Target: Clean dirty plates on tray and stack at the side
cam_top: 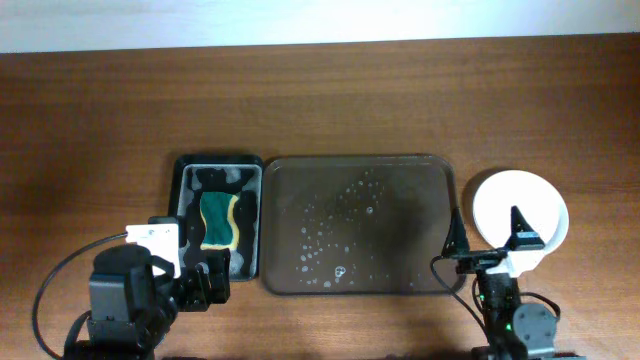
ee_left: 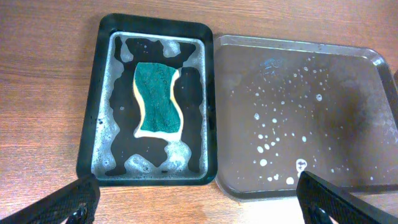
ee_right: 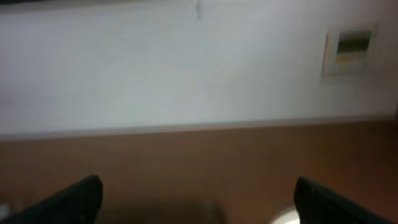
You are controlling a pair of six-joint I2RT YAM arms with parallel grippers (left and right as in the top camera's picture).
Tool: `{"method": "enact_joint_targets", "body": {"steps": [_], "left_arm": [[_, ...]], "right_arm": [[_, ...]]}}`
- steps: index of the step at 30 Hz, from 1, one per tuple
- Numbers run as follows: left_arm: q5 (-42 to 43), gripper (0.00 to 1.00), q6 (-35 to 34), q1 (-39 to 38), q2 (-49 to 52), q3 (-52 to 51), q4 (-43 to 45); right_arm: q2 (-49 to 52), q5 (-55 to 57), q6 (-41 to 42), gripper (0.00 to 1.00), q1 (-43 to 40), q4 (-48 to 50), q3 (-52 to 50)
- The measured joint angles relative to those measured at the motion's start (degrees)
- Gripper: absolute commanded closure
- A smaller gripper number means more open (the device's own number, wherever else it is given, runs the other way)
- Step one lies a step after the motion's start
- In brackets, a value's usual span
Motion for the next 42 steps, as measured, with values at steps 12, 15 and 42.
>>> {"method": "enact_joint_targets", "body": {"steps": [12, 15, 42], "left_arm": [[0.0, 0.01, 0.0, 0.0, 0.0, 0.0, -0.02], [0.0, 0.01, 0.0, 0.0, 0.0, 0.0, -0.02], [-3.45, 0.0, 10.36, 0.79, -35.15, -51.89, 58.36]], "right_arm": [[0.22, -0.2, 0.0, 0.01, 0.0, -6.23, -0.31], [0.22, -0.2, 0.04, 0.01, 0.0, -6.23, -0.31], [0.07, -0.22, 0.0, 0.01, 0.0, -6.25, -0.28]]}}
